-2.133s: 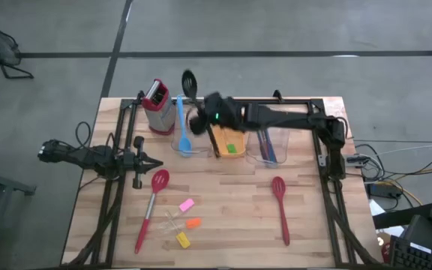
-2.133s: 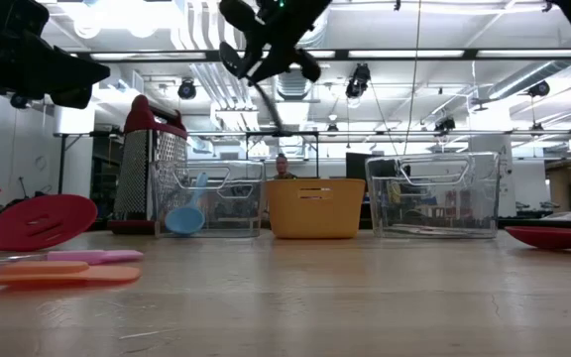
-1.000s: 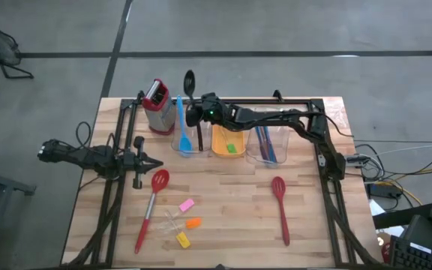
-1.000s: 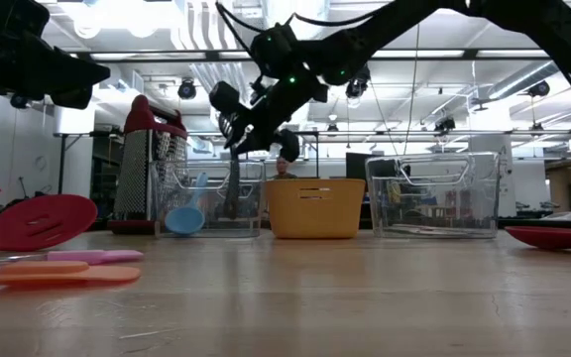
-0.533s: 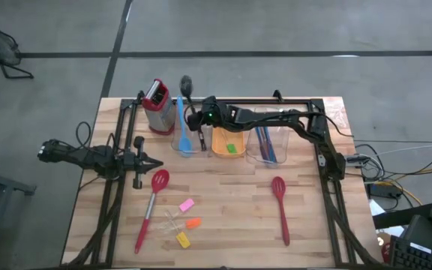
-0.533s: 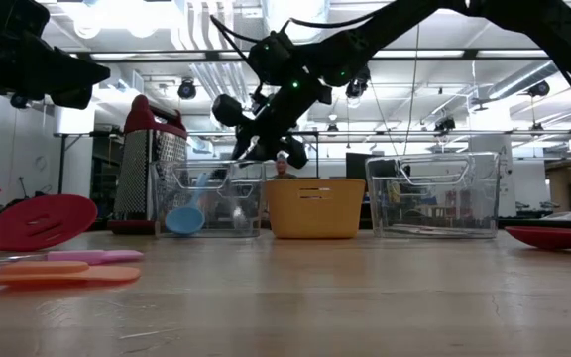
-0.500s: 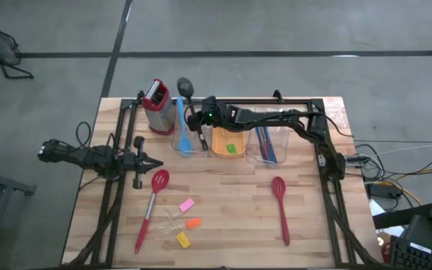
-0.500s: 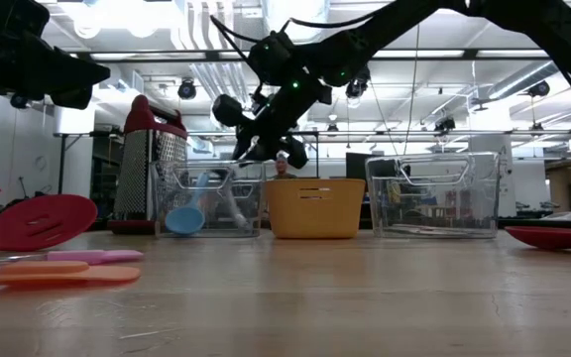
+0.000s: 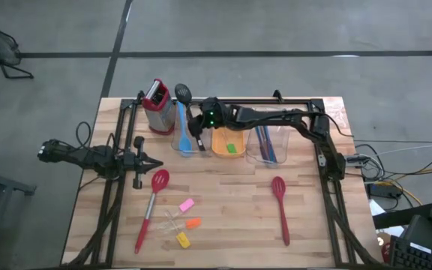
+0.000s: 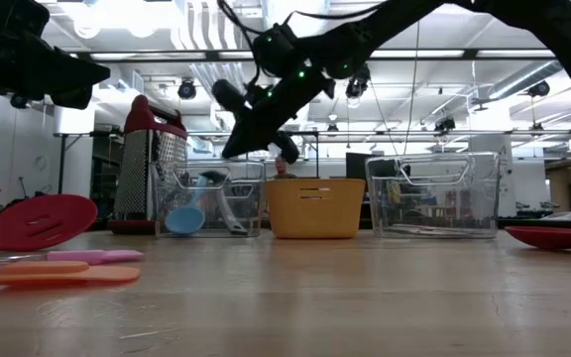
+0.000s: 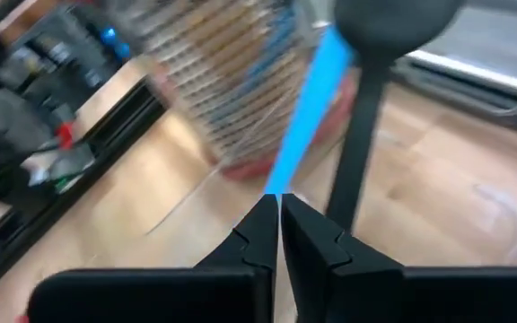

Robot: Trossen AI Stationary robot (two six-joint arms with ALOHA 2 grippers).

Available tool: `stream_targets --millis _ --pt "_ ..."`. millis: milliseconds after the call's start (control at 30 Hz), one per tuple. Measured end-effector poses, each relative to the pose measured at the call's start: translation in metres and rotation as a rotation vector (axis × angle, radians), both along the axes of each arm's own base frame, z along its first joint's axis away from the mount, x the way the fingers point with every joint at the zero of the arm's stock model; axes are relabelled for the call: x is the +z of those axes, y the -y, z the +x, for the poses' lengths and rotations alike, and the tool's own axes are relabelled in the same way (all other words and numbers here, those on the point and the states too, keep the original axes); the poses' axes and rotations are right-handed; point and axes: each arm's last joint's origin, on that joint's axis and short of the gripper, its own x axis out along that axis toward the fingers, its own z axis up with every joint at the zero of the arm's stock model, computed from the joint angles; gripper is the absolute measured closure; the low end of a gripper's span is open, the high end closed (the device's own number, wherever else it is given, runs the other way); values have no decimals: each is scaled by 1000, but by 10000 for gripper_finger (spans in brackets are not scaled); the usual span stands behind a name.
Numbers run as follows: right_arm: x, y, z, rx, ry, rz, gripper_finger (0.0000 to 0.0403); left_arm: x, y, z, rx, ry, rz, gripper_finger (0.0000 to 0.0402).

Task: Pick & Place Kitchen Items
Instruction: Put the red spoon into the left transparent bin

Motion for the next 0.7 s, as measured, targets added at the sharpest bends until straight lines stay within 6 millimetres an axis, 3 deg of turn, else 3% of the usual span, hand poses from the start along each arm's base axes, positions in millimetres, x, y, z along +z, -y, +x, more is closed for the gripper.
stream_targets --millis 133,267,467,700 --pt "11 -9 -6 100 -42 29 385 0 0 0 0 0 0 383" --pt "22 -33 -18 168 -167 30 392 0 0 0 0 0 0 380" --pt "37 -93 -36 290 -346 49 394 0 0 0 0 0 0 383" --pt "57 -173 -64 274 -475 -22 394 0 0 0 0 0 0 380"
